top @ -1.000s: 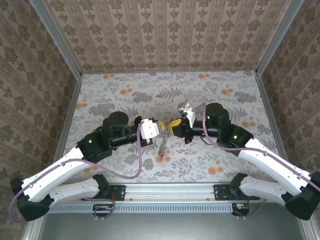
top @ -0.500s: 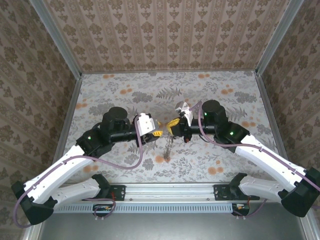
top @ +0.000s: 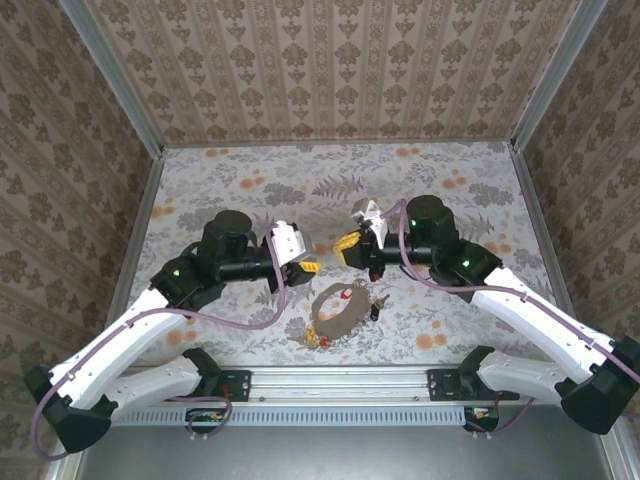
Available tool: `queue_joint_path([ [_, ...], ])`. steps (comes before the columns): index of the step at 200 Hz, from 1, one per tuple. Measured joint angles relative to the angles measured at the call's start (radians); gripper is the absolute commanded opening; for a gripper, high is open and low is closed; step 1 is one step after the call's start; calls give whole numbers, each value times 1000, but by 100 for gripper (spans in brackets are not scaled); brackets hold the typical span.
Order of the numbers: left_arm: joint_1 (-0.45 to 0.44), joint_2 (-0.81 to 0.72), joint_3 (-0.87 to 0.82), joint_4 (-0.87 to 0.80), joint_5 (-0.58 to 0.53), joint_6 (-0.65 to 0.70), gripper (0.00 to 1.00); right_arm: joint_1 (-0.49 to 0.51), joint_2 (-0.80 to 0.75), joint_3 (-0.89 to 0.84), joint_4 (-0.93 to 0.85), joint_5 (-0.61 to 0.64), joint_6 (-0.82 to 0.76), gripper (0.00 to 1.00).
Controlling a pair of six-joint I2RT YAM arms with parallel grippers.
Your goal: Put the keys on the keyring
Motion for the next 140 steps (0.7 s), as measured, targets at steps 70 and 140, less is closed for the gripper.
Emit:
queue_joint_path([
  [70,7,133,-26,19,-6,-74,46,-98,-113,-187,-31,156,142,54],
  [140,15,147,-134,127,-98,-175,89,-177,-200,-406,34,332,197,88],
])
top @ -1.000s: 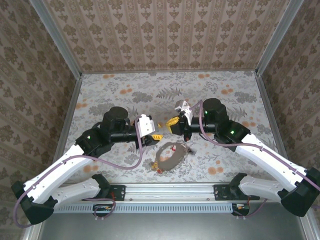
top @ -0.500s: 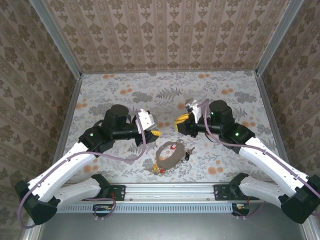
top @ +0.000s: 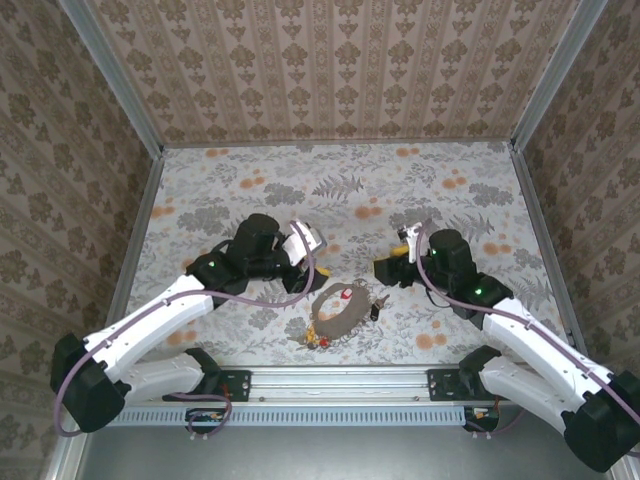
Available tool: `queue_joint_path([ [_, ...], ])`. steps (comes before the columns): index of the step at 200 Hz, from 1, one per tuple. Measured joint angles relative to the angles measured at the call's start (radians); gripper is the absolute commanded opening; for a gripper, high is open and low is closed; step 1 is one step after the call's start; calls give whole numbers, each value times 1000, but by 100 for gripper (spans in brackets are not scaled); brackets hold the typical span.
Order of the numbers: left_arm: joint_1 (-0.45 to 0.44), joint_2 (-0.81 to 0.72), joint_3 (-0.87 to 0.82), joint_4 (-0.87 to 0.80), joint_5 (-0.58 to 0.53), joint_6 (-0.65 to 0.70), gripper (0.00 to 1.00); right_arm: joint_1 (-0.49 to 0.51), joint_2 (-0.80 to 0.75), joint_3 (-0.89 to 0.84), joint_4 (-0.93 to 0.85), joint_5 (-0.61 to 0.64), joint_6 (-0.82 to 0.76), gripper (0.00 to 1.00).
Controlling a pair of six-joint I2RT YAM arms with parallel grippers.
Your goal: Put the keys on the keyring
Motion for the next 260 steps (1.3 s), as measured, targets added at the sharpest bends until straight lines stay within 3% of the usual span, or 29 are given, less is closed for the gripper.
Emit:
queue_joint_path([
  [5,5,-6,-13,8,-11,-12,93,-6,-5,-11,9,12,-4,98],
  [8,11,-10,-21,16,-18,-22,95,-11,-9,-18,14,20,-3,100],
  [13,19,-16,-33,21,-27,-23,99,-17,-13,-28,21,34,-2,100],
  [62,167,-88,-164,119,-138,-119,100,-87,-26,-111,150,197,-30,100],
  [100,289,-212,-315,237,-336,-197,100,-155,-18,-211,330,366,-59,100],
  [124,398,-257,-397,324,-435,-225,100,-207,62,-219,436,457,-100,100],
  [185,656,-280,-509,493,-546,-232,100,-332,423,-237,835,462,-251,100],
  [222,806,-159,-579,686,-528,-230,100,-377,600,-237,959,459,-255,100],
  [260,837,95,-609,920,-471,-191,99,-401,647,-213,1001,447,-242,100],
])
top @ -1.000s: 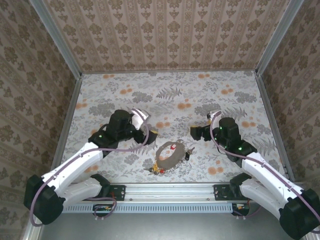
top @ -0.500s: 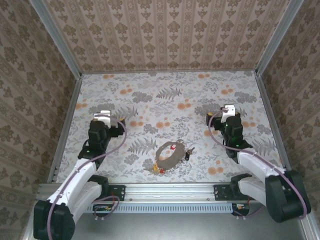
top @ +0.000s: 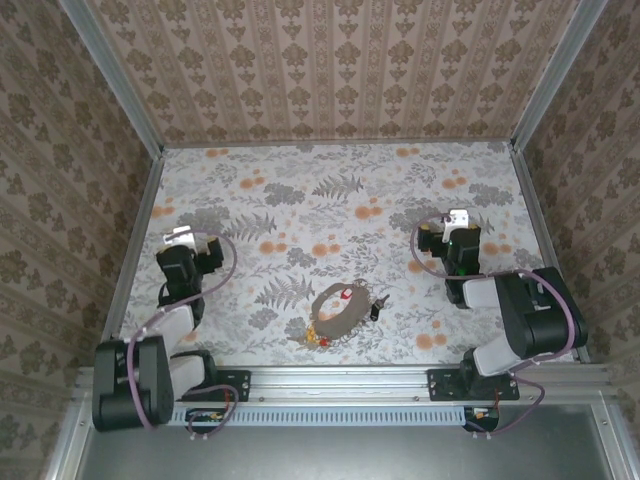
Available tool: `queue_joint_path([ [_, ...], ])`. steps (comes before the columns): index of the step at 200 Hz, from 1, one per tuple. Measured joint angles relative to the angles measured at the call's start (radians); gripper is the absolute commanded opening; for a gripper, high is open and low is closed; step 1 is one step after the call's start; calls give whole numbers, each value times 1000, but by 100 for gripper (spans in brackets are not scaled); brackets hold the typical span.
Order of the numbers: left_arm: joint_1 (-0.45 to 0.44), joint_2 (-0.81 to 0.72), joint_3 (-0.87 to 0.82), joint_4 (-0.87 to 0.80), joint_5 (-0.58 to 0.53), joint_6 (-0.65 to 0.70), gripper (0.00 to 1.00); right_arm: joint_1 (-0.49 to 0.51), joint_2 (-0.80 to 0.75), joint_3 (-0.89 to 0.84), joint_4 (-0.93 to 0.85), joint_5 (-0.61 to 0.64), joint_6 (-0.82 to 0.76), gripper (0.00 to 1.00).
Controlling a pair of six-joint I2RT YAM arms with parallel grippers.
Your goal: Put the keys on the keyring
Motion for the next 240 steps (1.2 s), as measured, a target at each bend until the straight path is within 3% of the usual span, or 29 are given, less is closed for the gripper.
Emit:
queue_joint_path([
  [68,-14,354,20,361,159,66,100,-35,5,32,-4,-40,29,100],
  [133,-8,372,136,317,189,75,100,-40,5,32,-11,-84,29,100],
  [240,-34,372,143,262,156,89,100,-41,5,36,-14,-88,29,100],
])
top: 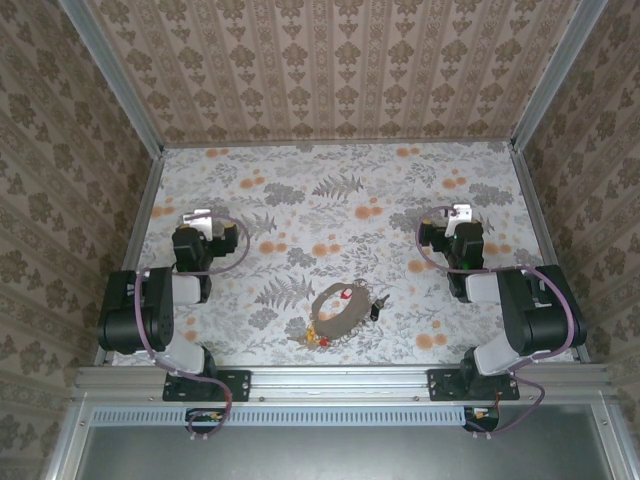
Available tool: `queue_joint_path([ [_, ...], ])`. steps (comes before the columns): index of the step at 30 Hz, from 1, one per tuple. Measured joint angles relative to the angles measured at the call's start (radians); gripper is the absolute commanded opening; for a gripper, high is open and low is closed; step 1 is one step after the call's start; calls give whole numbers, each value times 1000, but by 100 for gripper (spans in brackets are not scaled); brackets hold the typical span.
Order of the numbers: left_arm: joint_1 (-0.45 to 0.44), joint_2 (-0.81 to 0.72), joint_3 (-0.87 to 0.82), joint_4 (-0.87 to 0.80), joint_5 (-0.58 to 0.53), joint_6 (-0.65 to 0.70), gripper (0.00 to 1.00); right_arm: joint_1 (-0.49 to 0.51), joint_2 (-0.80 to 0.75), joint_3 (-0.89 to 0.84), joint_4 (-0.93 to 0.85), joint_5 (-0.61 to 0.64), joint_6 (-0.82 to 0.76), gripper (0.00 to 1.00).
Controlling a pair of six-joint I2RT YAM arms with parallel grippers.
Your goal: Put the keys on the keyring
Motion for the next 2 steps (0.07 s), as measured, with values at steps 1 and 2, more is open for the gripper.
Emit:
queue_joint_path([
  [1,0,0,0,-2,-1,0,100,-1,0,1,0,0,0,100],
  [2,0,0,0,-5,-2,0,100,-1,0,1,0,0,0,100],
])
